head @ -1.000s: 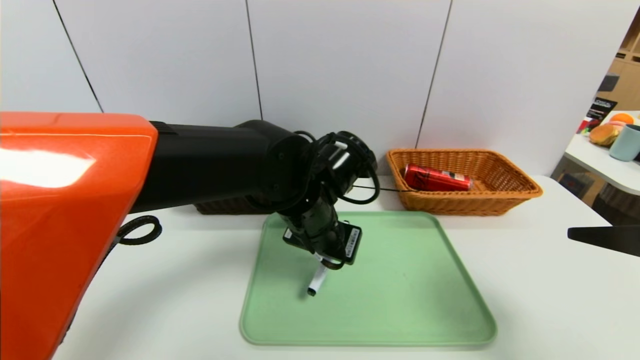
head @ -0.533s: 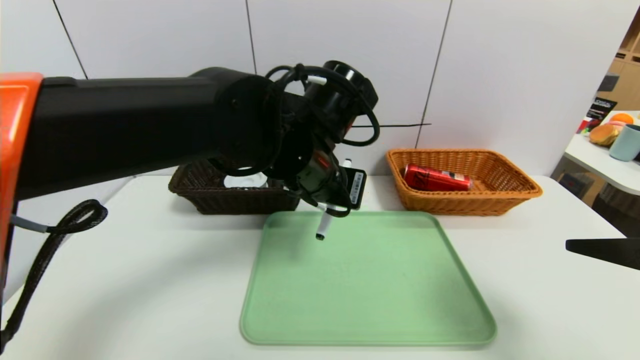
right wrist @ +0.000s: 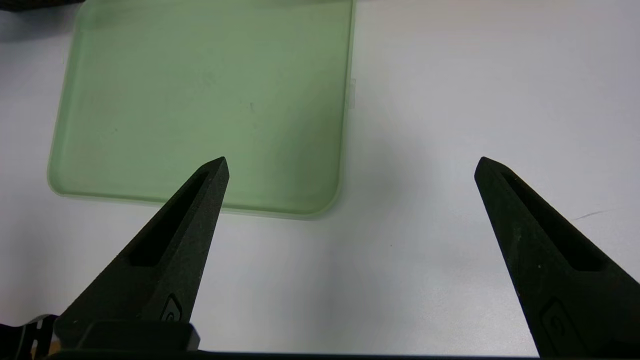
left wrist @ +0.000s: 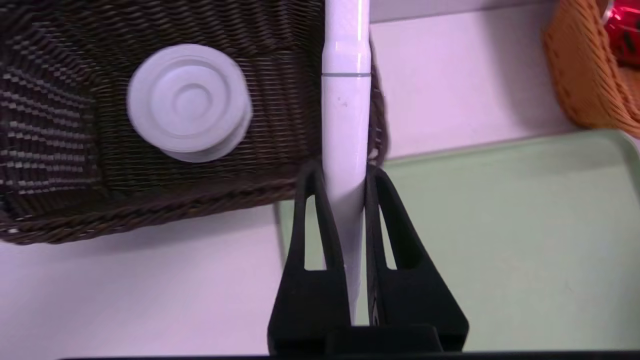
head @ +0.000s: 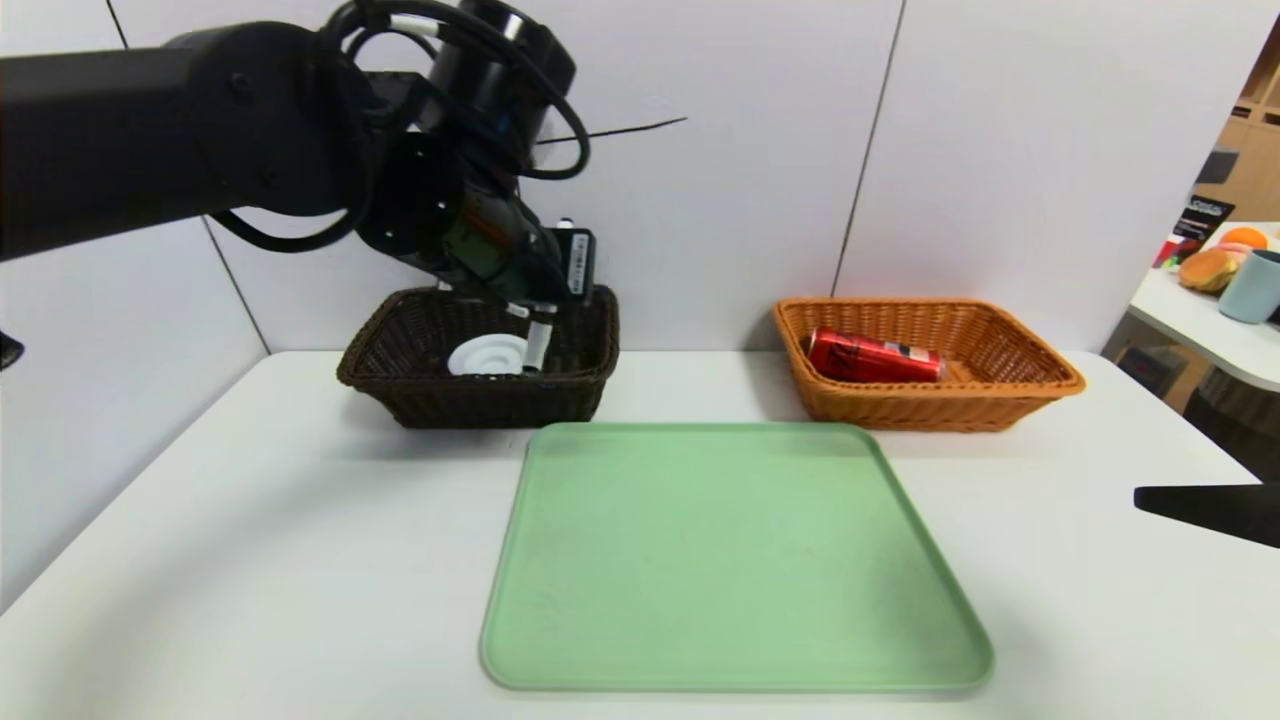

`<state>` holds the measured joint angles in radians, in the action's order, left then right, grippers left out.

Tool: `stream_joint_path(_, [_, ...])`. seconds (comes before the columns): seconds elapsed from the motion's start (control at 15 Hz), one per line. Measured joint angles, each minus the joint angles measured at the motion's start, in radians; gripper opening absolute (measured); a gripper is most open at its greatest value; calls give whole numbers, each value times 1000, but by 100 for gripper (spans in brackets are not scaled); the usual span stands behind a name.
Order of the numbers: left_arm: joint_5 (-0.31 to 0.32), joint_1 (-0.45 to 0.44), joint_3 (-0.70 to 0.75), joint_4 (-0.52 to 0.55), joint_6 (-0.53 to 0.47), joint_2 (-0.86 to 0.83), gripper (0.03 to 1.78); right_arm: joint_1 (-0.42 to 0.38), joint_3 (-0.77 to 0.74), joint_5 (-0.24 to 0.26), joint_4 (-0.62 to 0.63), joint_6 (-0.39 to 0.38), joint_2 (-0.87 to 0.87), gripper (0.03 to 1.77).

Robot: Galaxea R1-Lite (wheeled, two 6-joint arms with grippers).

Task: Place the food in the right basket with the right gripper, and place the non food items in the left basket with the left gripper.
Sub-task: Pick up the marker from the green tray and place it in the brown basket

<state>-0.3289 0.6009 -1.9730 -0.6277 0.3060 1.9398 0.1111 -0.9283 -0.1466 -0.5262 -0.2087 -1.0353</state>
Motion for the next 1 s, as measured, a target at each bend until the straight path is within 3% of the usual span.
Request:
stream_joint_path(0.33, [13,-146,14,-3,61,15,16,4,9,-1,0,-4,0,170])
stream_joint_path(1.0, [5,-247,4,63,323,147,16,-6,44,-1,3,-5,13,170])
